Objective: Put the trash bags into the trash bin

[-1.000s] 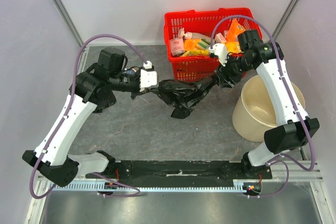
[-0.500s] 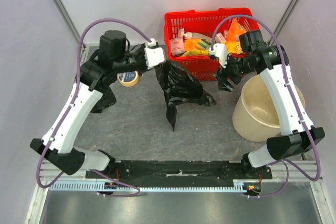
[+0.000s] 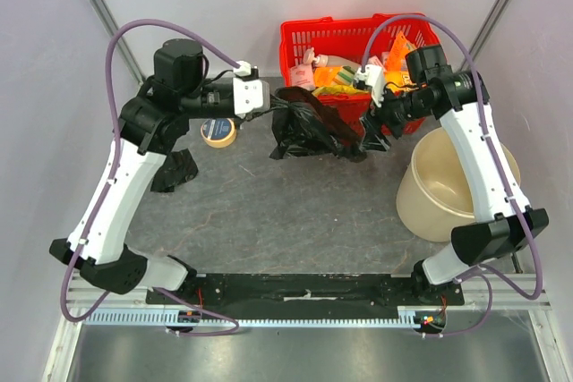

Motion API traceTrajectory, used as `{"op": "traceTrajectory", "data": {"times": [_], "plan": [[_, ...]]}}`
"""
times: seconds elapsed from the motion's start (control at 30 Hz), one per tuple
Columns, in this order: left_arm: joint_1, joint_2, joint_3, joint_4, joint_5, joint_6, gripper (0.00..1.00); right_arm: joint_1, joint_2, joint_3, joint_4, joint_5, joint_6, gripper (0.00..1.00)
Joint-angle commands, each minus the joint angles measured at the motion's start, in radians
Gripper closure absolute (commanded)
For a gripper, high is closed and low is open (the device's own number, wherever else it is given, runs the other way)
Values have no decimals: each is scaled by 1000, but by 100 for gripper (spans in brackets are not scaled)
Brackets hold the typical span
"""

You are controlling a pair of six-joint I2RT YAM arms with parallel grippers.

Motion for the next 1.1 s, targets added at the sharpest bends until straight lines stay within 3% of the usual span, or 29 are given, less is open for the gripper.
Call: {"op": "traceTrajectory", "data": {"times": [0.0, 0.13, 0.3, 0.83, 1.07], "plan": [[-3, -14, -50, 21, 73, -122, 98, 29, 16, 53, 19, -171, 26, 20], [-3, -14, -84, 146, -123, -237, 98, 76, -22, 23, 7, -176, -4, 19], [-6, 26, -44, 167, -239, -323, 98, 107, -77, -8, 7, -161, 0, 18], [-18, 31, 36, 138, -341, -461, 98, 230, -61, -59, 134, -179, 100, 13], [-16, 32, 32, 134, -312, -483, 98, 256, -41, -57, 258, -96, 149, 13]]}}
